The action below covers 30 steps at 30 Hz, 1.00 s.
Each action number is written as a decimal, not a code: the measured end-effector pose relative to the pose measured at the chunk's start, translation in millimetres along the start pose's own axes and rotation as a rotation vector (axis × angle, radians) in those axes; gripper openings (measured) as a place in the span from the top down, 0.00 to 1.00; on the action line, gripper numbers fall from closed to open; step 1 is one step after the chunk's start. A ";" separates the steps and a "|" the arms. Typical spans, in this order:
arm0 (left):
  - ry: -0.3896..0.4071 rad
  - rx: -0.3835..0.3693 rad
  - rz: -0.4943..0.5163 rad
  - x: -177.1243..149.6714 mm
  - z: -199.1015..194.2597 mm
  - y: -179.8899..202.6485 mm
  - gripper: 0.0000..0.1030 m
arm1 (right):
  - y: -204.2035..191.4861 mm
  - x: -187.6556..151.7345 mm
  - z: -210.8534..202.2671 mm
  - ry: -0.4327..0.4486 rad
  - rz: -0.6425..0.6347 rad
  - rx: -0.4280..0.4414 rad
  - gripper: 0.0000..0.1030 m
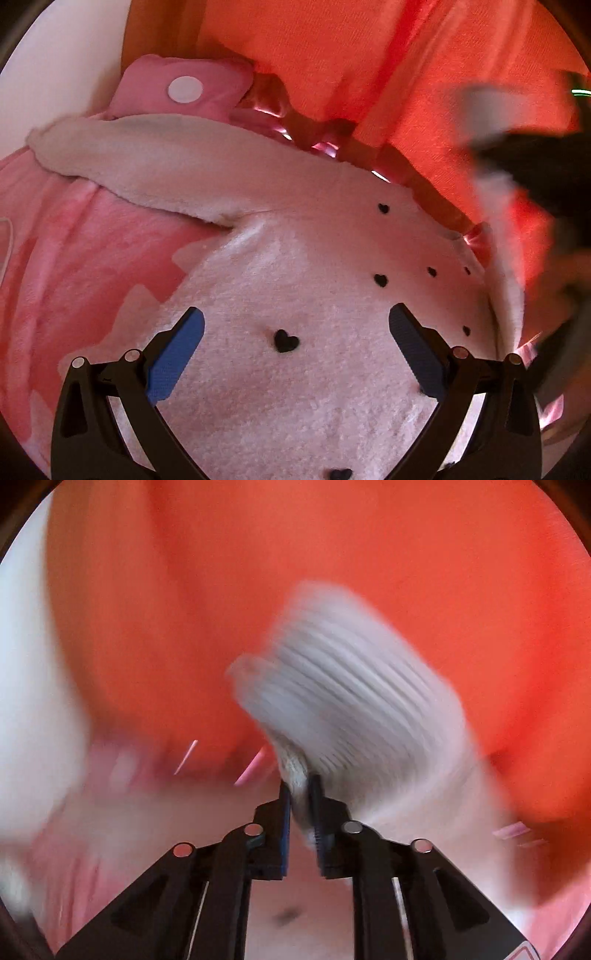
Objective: Fold small clothes
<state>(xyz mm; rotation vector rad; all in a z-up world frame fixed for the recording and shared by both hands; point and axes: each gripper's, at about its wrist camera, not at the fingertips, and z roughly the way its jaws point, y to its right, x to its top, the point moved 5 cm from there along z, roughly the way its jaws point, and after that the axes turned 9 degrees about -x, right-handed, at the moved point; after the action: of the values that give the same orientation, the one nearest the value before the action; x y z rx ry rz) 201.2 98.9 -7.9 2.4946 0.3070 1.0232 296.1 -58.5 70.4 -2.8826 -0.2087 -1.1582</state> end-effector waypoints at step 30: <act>-0.101 -0.046 -0.032 12.3 110.6 10.6 0.44 | 275.2 -188.5 -45.7 0.058 0.819 -0.063 0.92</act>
<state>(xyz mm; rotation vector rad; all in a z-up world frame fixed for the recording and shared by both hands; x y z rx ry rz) 288.7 60.7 -66.0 2.4823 0.2880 0.8787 167.1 -356.0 -20.1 -2.5066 0.9238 -1.0530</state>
